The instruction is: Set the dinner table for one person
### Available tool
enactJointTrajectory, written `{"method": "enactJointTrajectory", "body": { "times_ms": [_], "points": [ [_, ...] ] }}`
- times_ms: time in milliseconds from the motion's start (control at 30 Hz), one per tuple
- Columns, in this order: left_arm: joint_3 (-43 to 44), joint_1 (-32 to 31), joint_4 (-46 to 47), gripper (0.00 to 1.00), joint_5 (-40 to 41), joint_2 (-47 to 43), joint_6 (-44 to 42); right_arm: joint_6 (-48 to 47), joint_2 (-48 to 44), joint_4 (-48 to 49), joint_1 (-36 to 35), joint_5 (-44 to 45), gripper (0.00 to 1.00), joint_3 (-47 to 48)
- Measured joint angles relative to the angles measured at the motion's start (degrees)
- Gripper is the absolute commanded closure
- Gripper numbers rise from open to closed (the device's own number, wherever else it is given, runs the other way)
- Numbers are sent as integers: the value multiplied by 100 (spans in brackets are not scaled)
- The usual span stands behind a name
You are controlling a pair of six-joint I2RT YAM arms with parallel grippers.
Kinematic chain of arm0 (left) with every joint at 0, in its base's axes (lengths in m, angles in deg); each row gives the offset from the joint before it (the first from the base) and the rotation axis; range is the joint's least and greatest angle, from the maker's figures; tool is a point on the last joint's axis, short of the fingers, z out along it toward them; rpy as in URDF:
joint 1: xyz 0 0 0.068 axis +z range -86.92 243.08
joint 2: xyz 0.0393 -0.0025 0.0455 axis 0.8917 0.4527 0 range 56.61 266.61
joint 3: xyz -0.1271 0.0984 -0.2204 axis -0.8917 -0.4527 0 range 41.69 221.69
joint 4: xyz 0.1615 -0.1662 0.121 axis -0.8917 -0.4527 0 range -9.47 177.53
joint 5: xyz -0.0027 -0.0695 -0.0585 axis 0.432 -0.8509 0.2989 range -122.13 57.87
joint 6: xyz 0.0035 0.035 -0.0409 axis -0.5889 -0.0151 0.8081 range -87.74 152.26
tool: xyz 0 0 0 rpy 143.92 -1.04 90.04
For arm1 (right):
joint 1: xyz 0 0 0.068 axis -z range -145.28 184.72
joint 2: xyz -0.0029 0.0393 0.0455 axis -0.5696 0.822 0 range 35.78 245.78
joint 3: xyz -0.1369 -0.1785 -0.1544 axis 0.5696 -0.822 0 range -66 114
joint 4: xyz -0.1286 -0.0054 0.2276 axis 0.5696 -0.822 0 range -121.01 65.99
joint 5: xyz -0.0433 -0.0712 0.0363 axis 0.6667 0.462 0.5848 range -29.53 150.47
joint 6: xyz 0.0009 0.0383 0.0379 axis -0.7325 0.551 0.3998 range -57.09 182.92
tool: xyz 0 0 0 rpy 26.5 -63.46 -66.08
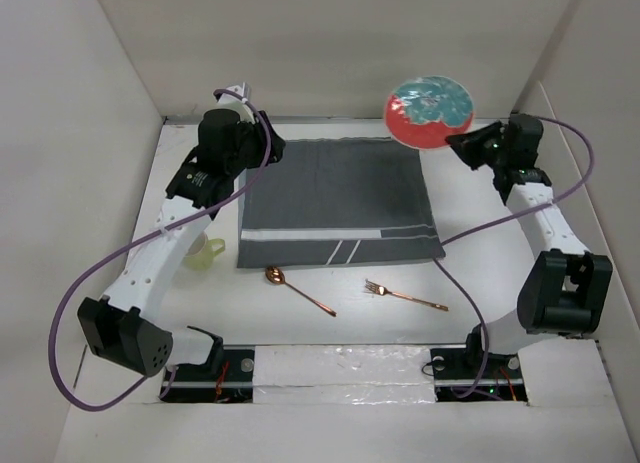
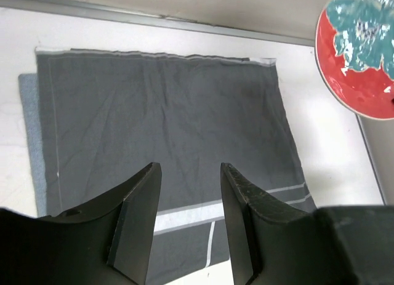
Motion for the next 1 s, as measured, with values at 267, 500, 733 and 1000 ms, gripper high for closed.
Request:
{"method": "enactJointTrajectory", "body": {
  "times_ms": [267,500,733,1000],
  "points": [
    [385,0,-756,57,407,-199,-131,-157,116,562,-1773,-1117,100,-111],
    [490,0,-1150,56,776,-780,-240,-232,1169,686,-2531,-1530,100,-103],
    [457,0,-1429,56,1034,-1141,-229,-181,2013,686,-2592,-1255,100,-94],
    [306,0,-1679,56,1198,-1390,-197,-210,2050,868,-2732,-1174,100,-326]
  ]
}}
